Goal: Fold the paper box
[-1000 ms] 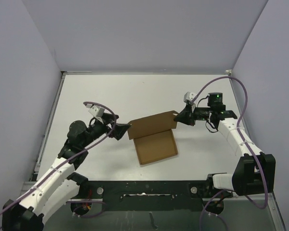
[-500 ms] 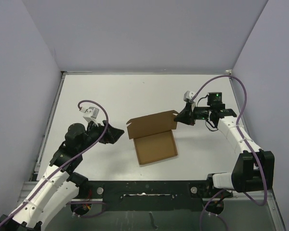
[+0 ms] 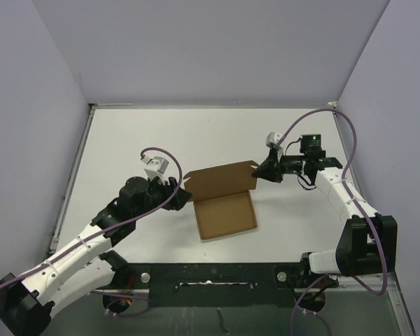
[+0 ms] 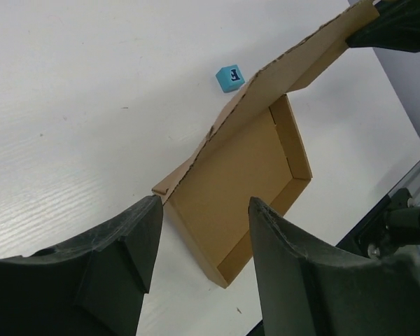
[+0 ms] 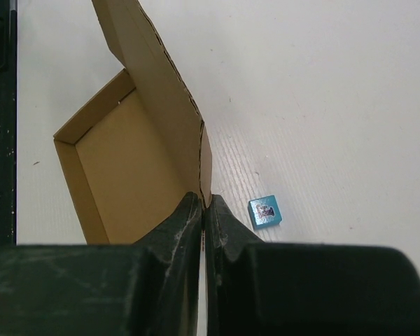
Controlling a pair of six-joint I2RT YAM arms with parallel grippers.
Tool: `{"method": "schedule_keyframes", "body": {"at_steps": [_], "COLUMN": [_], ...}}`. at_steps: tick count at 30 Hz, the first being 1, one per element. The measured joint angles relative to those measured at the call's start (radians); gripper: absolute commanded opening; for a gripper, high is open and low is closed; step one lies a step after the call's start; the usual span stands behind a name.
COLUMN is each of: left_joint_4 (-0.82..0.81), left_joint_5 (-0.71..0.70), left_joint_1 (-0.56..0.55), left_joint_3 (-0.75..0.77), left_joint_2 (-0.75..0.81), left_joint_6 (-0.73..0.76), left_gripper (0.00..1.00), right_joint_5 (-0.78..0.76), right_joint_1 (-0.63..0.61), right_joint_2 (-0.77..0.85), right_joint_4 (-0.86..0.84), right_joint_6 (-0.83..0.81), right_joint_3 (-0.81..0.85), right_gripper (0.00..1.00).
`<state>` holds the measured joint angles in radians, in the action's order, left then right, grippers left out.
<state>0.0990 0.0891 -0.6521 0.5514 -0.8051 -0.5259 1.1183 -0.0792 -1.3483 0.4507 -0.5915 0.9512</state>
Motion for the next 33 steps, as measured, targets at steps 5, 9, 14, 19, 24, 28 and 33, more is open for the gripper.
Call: {"method": "schedule_keyframes", "body": {"at_steps": [5,9,14,19,24,28,33], "left_joint_4": [-0.043,-0.058,-0.074,-0.096,-0.103,-0.101,-0.092], "left_joint_5": [-0.072,-0.104,-0.111,-0.112,-0.111,-0.116,-0.151], "left_joint_1": [-0.043,-0.043,-0.046,-0.046,-0.047,-0.056,-0.089], "left_joint_3": [0.005,0.015,0.034,0.053,0.082,0.094,0.116], "left_joint_2": [-0.053,-0.095,-0.129,-0.145,-0.171,-0.186,-0.206], "left_joint_6": [0.061,0.09,0.109,0.122,0.131,0.147,0.165], "left_gripper": [0.41,0.36,0.31,0.2,0.05,0.0,0.0], "right_joint_5": [0.0,0.0,0.0,0.0,0.0,-0.004,-0.048], "right_joint_1": [0.0,0.0,0.0,0.0,0.0,0.0,-0.005], "right_joint_2": [-0.007,-0.007,-0.007,-0.007,-0.007,-0.007,-0.007], "right_joint_4": [0.0,0.0,0.0,0.0,0.0,0.0,-0.009], "right_joint_6": [0.001,0.004,0.005,0.005,0.01,0.025,0.069], "right_joint_3": [0.002,0.003,0.003,0.003,0.003,0.003,0.012], "right_gripper": [0.0,0.0,0.0,0.0,0.0,0.0,0.0]}}
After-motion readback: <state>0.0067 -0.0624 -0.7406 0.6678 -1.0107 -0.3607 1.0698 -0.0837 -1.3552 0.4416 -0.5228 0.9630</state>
